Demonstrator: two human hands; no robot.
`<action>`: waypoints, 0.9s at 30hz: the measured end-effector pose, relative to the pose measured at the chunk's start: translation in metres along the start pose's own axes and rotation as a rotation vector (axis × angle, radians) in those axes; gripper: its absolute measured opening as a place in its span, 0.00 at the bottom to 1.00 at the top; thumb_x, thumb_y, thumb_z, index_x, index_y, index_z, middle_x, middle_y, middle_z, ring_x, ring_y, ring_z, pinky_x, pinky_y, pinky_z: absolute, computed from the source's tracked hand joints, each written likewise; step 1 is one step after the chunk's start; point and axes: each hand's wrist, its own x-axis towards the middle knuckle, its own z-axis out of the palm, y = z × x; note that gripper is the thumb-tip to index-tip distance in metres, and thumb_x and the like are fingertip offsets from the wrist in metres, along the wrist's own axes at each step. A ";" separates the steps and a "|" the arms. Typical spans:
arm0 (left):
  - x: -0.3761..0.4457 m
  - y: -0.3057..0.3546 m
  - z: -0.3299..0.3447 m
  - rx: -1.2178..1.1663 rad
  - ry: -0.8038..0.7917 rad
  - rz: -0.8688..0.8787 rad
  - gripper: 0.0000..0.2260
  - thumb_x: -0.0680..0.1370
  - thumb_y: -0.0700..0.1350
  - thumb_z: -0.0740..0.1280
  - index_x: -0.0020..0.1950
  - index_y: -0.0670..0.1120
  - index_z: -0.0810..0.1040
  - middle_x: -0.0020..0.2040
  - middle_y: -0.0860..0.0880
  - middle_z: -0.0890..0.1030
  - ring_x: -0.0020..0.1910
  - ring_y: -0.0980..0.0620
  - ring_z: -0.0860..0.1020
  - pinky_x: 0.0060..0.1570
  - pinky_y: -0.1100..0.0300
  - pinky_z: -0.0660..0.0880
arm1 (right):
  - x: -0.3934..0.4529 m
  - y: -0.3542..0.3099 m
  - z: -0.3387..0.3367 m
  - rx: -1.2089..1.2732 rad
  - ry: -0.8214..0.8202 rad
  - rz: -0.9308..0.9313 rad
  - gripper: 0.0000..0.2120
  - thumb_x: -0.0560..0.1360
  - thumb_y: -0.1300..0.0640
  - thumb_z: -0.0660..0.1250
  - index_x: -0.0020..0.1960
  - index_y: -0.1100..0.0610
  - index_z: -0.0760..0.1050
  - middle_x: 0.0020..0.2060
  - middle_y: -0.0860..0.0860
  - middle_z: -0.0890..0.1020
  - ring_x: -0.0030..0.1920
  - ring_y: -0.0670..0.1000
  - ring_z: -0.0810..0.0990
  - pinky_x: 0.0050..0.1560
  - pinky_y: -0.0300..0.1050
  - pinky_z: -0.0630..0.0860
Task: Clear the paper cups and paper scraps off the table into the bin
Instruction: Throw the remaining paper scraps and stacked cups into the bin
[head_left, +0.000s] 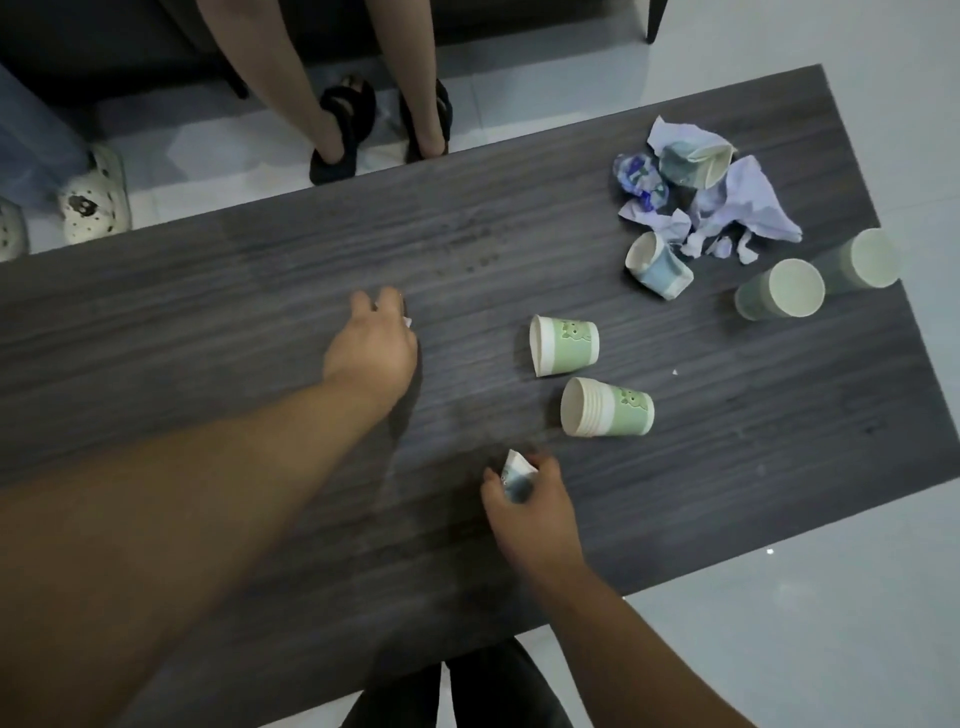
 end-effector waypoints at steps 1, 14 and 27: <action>-0.003 -0.002 0.000 -0.026 0.001 0.001 0.11 0.87 0.45 0.60 0.65 0.41 0.72 0.67 0.35 0.72 0.55 0.30 0.80 0.50 0.42 0.75 | -0.003 0.000 -0.003 0.002 -0.007 0.013 0.15 0.75 0.41 0.75 0.56 0.43 0.73 0.49 0.42 0.82 0.49 0.40 0.82 0.48 0.37 0.76; -0.110 -0.058 -0.027 -0.897 -0.150 -0.268 0.12 0.86 0.50 0.67 0.45 0.46 0.77 0.36 0.48 0.80 0.34 0.50 0.78 0.30 0.61 0.74 | -0.040 -0.116 0.045 0.184 -0.200 -0.048 0.24 0.68 0.28 0.72 0.55 0.43 0.81 0.45 0.36 0.87 0.44 0.36 0.86 0.37 0.30 0.77; -0.202 -0.310 -0.116 -1.541 -0.351 -0.323 0.20 0.70 0.67 0.77 0.45 0.50 0.84 0.36 0.44 0.72 0.30 0.51 0.71 0.30 0.57 0.68 | -0.153 -0.171 0.281 0.072 -0.685 -0.091 0.34 0.81 0.32 0.62 0.65 0.62 0.80 0.52 0.59 0.88 0.51 0.53 0.87 0.48 0.40 0.82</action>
